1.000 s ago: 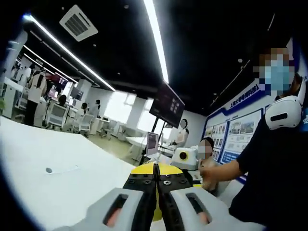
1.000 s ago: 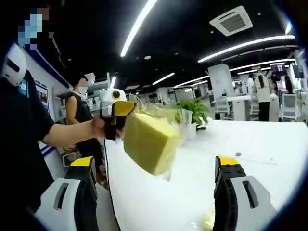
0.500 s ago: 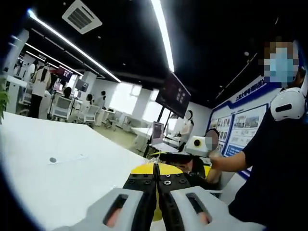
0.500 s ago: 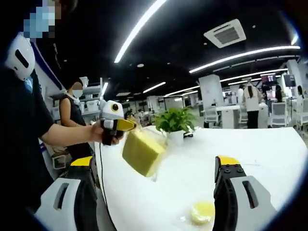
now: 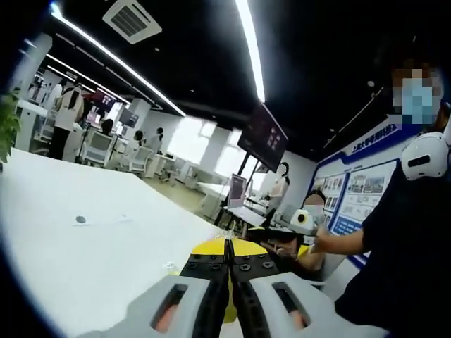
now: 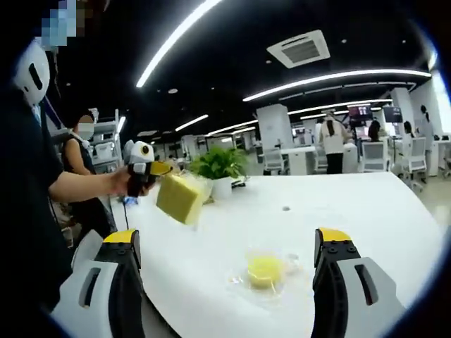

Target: Compare the silicone blocks by pressing each to a similar depth, holding the contact briefly, and releasing to observe deformation and rebound differences across the visible hardness samples.

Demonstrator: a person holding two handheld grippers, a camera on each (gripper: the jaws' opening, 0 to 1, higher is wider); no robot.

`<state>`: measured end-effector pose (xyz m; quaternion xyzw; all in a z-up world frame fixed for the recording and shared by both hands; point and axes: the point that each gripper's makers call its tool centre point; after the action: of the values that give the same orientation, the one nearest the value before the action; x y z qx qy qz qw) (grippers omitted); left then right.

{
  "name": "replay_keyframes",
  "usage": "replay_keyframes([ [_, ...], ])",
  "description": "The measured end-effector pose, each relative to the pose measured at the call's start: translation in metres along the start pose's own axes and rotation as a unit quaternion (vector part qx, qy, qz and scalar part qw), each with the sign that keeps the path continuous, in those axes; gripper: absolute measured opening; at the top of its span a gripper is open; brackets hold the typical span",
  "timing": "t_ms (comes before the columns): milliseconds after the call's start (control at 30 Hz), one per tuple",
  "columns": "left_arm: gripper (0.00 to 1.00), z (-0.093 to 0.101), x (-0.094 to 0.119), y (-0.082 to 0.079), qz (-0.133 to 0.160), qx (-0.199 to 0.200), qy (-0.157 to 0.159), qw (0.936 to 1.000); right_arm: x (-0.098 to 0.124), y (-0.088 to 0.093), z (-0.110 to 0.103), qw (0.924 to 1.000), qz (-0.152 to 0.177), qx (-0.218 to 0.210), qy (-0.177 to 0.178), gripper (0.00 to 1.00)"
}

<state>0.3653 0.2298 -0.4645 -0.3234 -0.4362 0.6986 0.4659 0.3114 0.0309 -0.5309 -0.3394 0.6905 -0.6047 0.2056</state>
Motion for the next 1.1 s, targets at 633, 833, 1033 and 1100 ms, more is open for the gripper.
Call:
replay_keyframes([
  [633,0.00,-0.079,0.016,0.089,-0.035,0.156,-0.133,0.9781,0.049,0.040,0.006,0.9962,-0.046,-0.047,0.057,0.89],
  [833,0.00,-0.105,0.021,0.106,-0.026,0.205,-0.156,0.9659,0.052,0.035,0.004,0.9959,-0.042,-0.053,0.061,0.88],
  [1033,0.00,-0.134,0.028,0.105,-0.010,0.221,-0.177,0.9591,0.058,0.031,0.003,0.9952,-0.034,-0.062,0.067,0.88],
  [1100,0.00,-0.146,0.032,0.104,-0.008,0.219,-0.193,0.9564,0.060,0.033,0.004,0.9949,-0.038,-0.061,0.072,0.88],
])
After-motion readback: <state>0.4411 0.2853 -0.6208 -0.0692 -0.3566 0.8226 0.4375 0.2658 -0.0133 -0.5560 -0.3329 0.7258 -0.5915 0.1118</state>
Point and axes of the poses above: the point that each gripper's makers call its tool centre point, and the gripper's own axes: x roughly backward along the fingers, z roughly to its right, y roughly out of its underside, and after that the axes turned 1 degree about -x, right-handed
